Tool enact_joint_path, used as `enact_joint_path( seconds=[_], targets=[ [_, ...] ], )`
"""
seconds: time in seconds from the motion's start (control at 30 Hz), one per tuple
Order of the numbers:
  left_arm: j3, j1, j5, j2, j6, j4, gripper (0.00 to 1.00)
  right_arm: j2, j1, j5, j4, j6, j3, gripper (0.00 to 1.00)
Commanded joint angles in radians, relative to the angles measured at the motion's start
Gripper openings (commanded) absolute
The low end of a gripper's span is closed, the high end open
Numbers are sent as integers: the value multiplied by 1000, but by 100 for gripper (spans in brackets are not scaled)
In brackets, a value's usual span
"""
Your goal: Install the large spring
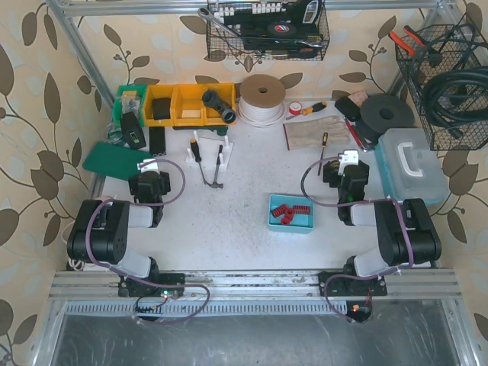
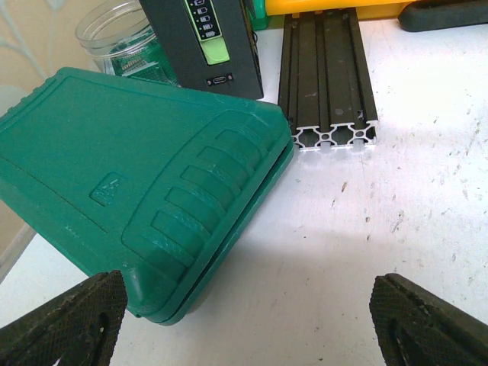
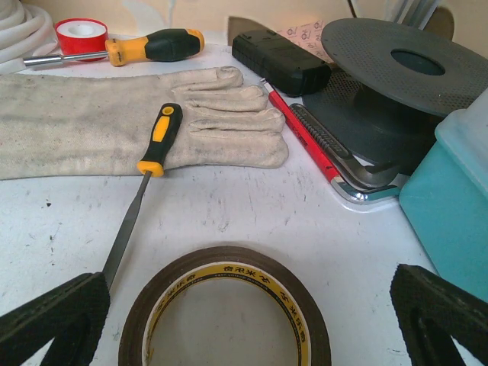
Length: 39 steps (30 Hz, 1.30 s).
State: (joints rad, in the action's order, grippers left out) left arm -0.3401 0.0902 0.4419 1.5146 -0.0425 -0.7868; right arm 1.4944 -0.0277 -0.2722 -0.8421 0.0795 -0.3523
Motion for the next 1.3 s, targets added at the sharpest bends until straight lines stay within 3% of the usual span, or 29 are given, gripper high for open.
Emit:
enact_joint_path(
  seconds=[0.0,0.43,0.53,0.67,0.87,1.03,1.13,1.27],
  targets=[
    [-12,-12,-8,-16,18,-28,89,6,1,14,-20,1,-1,100],
    [-3,-12,-12,-24,10,-44,89,-16,1,20,-17,4,2,100],
    [-16,-10,-49,-96,-4,31,89,-130,1,65,134,20,-25,100],
    [-112,-10,-54,-236,17,308,90,-278,2,112,296,31,-70,100],
    [-315,-10,2,-404,192,752,90,-407,0,180,596,-36,-223,100],
    [-436,-10,-51,-512,356,969,90,-511,1,228,867,-214,-372,100],
    [-499,-10,-107,-572,471,1089,94,-508,1,195,1123,-410,-543,100],
    [-536,-10,-180,-625,568,1202,99,-417,3,226,1424,-439,-707,100]
  ],
)
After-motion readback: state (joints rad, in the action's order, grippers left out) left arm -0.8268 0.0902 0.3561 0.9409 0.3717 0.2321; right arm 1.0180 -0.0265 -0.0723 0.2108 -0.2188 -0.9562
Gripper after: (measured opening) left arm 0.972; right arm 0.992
